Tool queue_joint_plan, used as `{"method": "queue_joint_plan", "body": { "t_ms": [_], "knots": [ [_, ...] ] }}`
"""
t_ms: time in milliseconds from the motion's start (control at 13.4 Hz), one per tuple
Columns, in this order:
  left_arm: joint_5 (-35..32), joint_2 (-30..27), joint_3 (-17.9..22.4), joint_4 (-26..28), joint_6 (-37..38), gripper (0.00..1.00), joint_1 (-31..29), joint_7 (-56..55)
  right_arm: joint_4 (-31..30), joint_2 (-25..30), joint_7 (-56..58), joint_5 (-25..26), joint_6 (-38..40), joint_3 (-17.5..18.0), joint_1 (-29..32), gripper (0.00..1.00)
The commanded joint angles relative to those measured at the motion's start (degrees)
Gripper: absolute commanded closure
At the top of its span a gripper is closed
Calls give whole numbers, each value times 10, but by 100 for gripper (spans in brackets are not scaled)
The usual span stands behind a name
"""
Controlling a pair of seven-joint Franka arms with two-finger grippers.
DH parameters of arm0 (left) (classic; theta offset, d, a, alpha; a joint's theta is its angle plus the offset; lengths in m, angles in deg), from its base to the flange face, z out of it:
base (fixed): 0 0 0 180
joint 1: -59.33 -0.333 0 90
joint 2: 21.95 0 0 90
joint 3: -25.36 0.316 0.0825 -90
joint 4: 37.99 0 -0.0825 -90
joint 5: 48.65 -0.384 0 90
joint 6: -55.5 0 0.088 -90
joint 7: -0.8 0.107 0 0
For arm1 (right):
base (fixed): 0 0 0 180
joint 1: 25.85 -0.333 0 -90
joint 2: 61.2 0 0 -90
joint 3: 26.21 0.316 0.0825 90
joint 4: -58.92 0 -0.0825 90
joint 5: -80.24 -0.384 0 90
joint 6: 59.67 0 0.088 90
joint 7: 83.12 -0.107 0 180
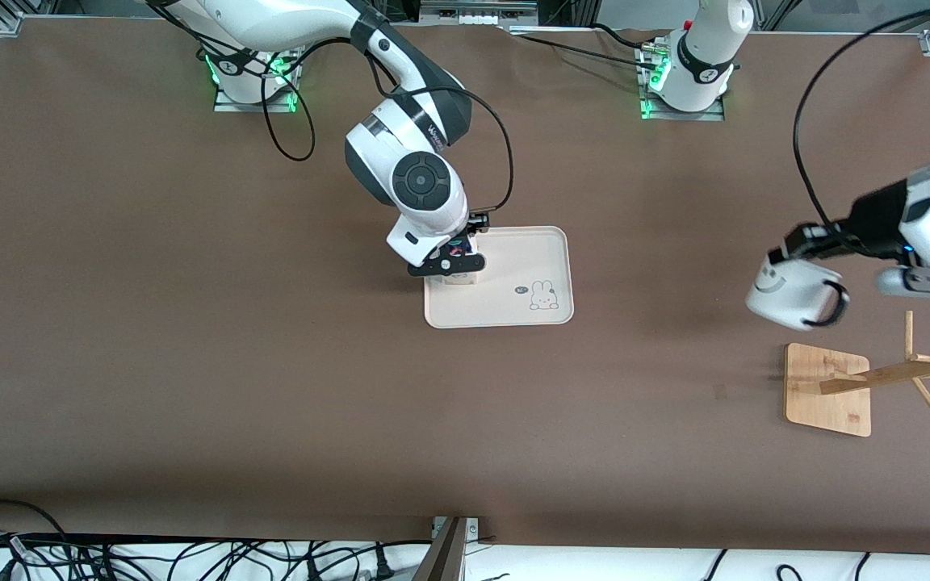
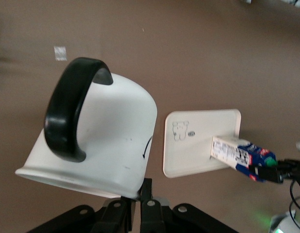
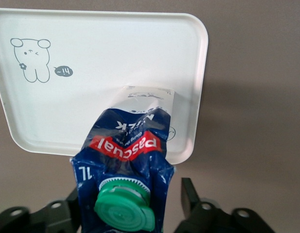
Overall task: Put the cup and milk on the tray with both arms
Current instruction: 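Set the carton on the tray while the left gripper lifts the mug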
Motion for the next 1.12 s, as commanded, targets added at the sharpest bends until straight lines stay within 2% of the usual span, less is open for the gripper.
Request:
{"method": "queue_joint_plan", "body": {
  "t_ms": [0,149,372,595,893,1041],
  "knots": [
    [-42,1,-16,-19,58,100,-3,10,8,9,-3,4,5,-1,-6,0],
    [-46,2,-26,-34,84,100,-3,5,9,26,-11,0,16,0,-6,0],
    [-55,3,-68,-36,139,100,0,2,10,57,-11,0,43,0,-6,0],
    [-71,5,-76,-45,174,100,3,-2,12,103,-10,0,79,-5,2,0],
    [-72,25,-80,-70,239,100,46,-112,63,165,-10,1,162,-7,44,0],
    [-70,66,-80,-101,260,100,82,-194,78,198,-9,3,188,-5,84,0]
  ]
}}
